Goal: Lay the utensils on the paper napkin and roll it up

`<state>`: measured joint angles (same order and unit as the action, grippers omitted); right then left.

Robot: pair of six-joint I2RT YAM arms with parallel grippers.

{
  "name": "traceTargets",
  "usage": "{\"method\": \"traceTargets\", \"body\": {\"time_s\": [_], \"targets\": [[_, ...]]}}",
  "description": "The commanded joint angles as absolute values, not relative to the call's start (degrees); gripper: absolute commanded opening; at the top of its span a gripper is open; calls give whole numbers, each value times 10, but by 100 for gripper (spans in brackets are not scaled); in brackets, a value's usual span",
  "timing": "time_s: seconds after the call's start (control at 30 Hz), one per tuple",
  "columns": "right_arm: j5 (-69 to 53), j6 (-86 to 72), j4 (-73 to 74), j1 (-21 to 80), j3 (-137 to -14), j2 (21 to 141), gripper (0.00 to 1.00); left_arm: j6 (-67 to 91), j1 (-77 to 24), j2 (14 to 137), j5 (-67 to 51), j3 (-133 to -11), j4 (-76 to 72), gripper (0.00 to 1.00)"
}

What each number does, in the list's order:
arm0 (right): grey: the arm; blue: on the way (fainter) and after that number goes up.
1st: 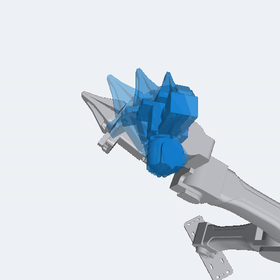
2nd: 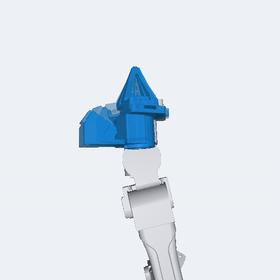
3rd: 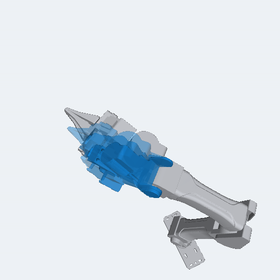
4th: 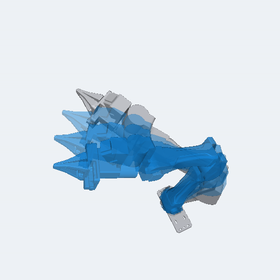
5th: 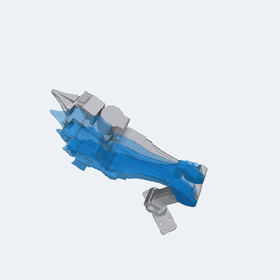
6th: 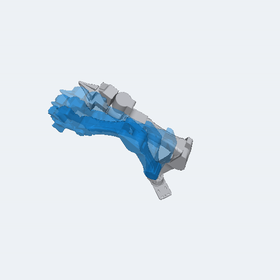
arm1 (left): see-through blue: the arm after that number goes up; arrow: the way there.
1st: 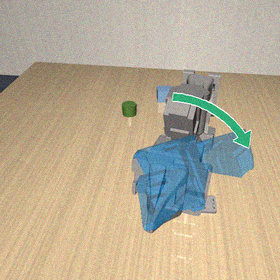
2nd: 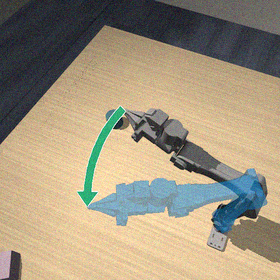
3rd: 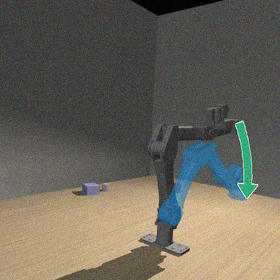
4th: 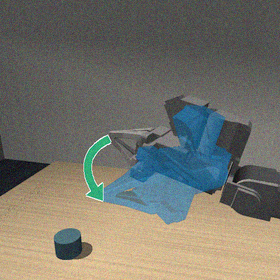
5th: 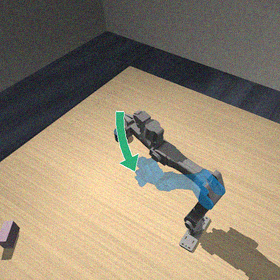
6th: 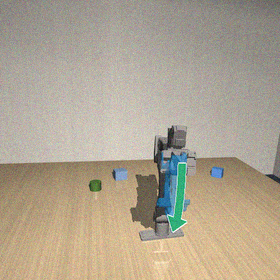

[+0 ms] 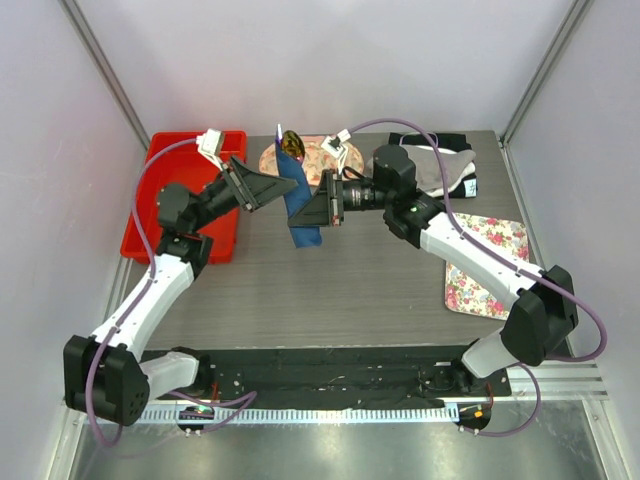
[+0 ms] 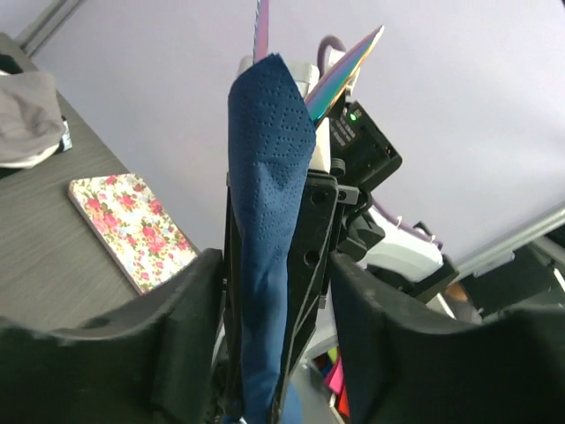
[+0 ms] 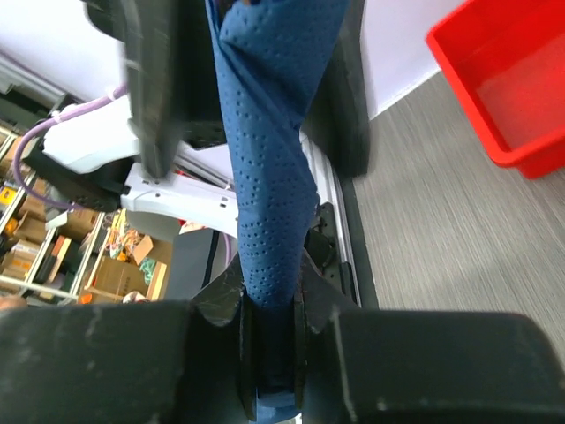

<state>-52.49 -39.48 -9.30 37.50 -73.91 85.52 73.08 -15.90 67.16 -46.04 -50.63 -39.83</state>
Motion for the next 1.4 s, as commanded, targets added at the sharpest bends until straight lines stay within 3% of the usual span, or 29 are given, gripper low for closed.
{"method": "traceTargets", "body": {"time_s": [0.0,0.03,0.1,0.5,0.6,0.8,1.07,1.27,1.37], "targets": [[-508,-374,-100,367,-769,834,1,708,-133,640,-427,-496,-354,63],[-509,-374,-100,365,-771,833,1,703,-131,638,-425,-490,-333,75],[-508,-373,-103,366,-771,831,1,700,-131,636,-425,-484,-330,80],[-499,-458,-214,367,-737,840,1,718,-180,653,-421,-469,-383,75],[-498,-460,-216,369,-737,842,1,727,-188,657,-414,-467,-397,72],[-494,-463,-230,380,-721,840,1,747,-191,668,-400,-473,-409,53],[-478,-451,-233,383,-719,845,1,766,-199,674,-399,-468,-414,43],[-470,-444,-232,381,-724,848,1,771,-209,670,-399,-454,-402,42],[-471,-440,-230,382,-728,849,1,770,-211,670,-398,-451,-403,25]]}}
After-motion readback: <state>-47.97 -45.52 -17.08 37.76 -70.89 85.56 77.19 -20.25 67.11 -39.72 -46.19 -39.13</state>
